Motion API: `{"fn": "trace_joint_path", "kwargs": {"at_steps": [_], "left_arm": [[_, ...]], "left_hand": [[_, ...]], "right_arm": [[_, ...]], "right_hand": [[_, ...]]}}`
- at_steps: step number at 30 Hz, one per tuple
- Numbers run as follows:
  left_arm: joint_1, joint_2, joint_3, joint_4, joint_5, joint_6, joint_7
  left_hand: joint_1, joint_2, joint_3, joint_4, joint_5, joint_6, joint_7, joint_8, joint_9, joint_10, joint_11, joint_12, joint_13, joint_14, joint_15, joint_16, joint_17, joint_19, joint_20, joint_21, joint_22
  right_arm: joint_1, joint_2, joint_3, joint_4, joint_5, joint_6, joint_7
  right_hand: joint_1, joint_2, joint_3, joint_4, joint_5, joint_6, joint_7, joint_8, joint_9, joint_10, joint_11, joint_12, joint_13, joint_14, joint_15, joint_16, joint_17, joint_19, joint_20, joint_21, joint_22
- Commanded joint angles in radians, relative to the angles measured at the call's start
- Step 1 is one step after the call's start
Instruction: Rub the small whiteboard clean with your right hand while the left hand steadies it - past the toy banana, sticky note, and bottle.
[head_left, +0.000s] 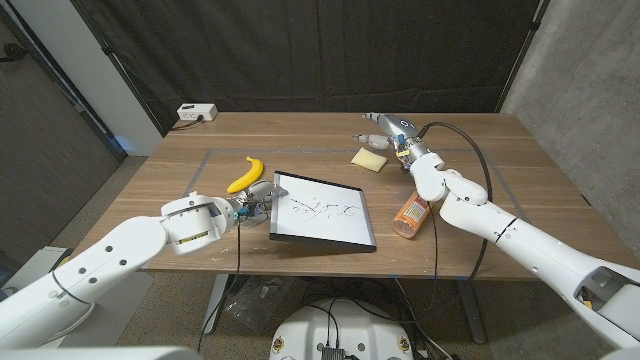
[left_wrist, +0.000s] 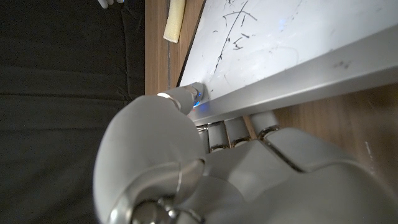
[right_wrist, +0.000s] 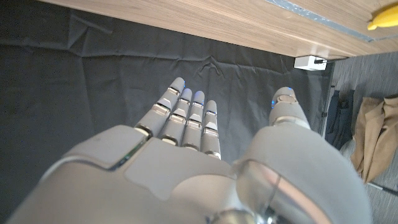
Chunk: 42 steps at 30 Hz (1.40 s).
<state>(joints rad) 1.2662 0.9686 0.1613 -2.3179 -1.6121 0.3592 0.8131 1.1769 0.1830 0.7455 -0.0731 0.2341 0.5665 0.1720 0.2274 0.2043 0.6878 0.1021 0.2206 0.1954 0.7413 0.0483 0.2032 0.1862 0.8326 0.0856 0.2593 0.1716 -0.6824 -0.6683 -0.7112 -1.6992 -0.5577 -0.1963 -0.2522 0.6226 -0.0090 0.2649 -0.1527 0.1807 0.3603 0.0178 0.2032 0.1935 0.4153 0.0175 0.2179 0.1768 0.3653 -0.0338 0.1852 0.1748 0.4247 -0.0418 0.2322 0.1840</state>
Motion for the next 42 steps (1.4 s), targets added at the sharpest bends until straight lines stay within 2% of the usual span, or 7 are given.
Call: {"fn": "trace_joint_path", "kwargs": {"at_steps": [1,7,22,25,32,42], "left_arm": [[0.025,-0.001,-0.019,-0.017,0.000,-0.014,0.023],[0.012,-0.004,-0.011,-0.003,-0.007,-0.006,0.003],[-0.002,-0.023,0.010,0.007,0.016,-0.016,-0.006],[-0.001,-0.026,0.010,0.004,0.018,-0.019,0.005],[-0.005,-0.031,0.016,0.005,0.023,-0.019,0.003],[-0.007,-0.035,0.017,0.008,0.022,-0.019,-0.008]], "left_hand": [[-0.005,-0.001,0.008,0.003,0.009,0.011,0.030,-0.004,0.003,0.010,0.000,0.000,0.003,0.012,-0.002,-0.002,0.001,0.012,-0.004,0.002,0.002],[-0.007,-0.002,0.010,0.003,0.009,0.014,0.031,-0.005,0.003,0.011,0.003,-0.001,0.003,0.014,-0.003,-0.002,0.000,0.016,-0.006,0.002,0.002],[-0.011,-0.003,0.016,0.004,0.009,0.019,0.031,-0.007,0.003,0.014,0.005,-0.004,0.003,0.016,-0.002,-0.005,0.000,0.017,-0.006,-0.002,0.002],[-0.012,-0.002,0.017,0.004,0.009,0.021,0.031,-0.007,0.003,0.015,0.004,-0.005,0.003,0.015,-0.001,-0.005,0.000,0.017,-0.006,-0.003,0.002],[-0.013,-0.002,0.020,0.004,0.009,0.025,0.031,-0.008,0.003,0.017,0.006,-0.006,0.003,0.016,-0.001,-0.006,0.000,0.014,-0.005,-0.006,0.002],[-0.015,-0.002,0.025,0.003,0.010,0.029,0.031,-0.009,0.003,0.019,0.002,-0.008,0.003,0.020,-0.001,-0.006,0.000,0.017,-0.001,-0.007,0.002]], "right_arm": [[0.069,0.016,-0.082,0.046,-0.113,-0.052,0.063],[0.090,0.024,-0.106,0.065,-0.133,-0.077,0.111],[0.122,0.054,-0.137,0.154,-0.132,-0.094,0.112],[0.132,0.060,-0.146,0.167,-0.136,-0.106,0.121],[0.162,0.066,-0.180,0.198,-0.158,-0.123,0.154],[0.187,0.071,-0.206,0.227,-0.165,-0.137,0.191]], "right_hand": [[0.007,-0.007,0.003,0.001,-0.002,0.005,-0.001,0.001,0.001,0.008,0.007,0.001,0.003,0.011,-0.001,0.005,0.003,0.013,-0.021,-0.002,0.001],[0.014,-0.006,0.006,-0.001,0.000,0.005,0.000,0.001,0.001,0.008,0.005,0.000,0.004,0.014,-0.002,0.005,0.002,0.019,-0.022,0.000,0.001],[0.057,-0.010,0.017,-0.015,0.006,0.023,-0.011,0.006,0.002,0.018,-0.018,-0.001,0.004,0.035,-0.016,0.005,-0.001,0.048,-0.031,0.004,0.000],[0.065,-0.014,0.018,-0.014,0.007,0.028,-0.015,0.006,0.002,0.022,-0.022,-0.001,0.004,0.050,-0.022,0.007,0.000,0.071,-0.043,0.011,0.001],[0.071,-0.015,0.020,-0.011,0.008,0.036,-0.016,0.008,0.002,0.036,-0.012,0.002,0.004,0.061,-0.028,0.008,0.001,0.082,-0.049,0.014,0.002],[0.091,-0.010,0.028,-0.011,0.010,0.048,-0.027,0.010,0.002,0.046,-0.029,0.002,0.004,0.080,-0.034,0.009,0.002,0.107,-0.063,0.021,0.003]]}}
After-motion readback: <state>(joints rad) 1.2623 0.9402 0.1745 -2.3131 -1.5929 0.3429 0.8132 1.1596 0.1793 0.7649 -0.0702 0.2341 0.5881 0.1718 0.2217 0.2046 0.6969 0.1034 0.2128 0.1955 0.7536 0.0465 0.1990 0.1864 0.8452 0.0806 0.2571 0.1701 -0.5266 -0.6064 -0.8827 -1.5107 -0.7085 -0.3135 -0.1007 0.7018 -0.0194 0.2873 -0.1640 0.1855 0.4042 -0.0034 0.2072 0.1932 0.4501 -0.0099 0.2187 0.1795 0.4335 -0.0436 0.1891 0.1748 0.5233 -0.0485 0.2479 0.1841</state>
